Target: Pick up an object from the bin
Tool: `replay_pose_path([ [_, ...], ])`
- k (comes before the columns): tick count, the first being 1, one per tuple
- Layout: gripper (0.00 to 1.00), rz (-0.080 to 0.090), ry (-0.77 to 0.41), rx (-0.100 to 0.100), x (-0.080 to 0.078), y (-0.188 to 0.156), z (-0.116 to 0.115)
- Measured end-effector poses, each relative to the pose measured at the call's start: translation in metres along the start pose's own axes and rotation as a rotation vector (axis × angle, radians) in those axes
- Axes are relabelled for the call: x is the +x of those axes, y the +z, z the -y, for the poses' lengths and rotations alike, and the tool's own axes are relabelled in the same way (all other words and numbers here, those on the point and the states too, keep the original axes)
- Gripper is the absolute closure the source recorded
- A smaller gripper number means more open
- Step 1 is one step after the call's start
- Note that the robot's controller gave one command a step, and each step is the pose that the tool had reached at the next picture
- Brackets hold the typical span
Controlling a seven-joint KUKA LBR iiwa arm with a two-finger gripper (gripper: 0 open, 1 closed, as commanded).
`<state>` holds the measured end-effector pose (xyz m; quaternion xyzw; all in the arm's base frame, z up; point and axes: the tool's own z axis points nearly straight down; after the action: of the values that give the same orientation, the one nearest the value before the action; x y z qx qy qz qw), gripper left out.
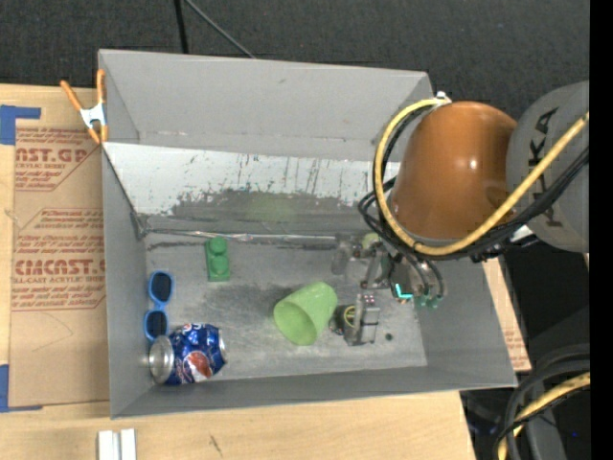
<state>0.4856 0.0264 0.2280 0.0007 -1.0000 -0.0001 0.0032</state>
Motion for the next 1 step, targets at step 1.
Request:
replay_pose_path([
  [1, 0.0, 0.015, -0.214, 0.001, -0.0152, 0.1285, -0.0021],
])
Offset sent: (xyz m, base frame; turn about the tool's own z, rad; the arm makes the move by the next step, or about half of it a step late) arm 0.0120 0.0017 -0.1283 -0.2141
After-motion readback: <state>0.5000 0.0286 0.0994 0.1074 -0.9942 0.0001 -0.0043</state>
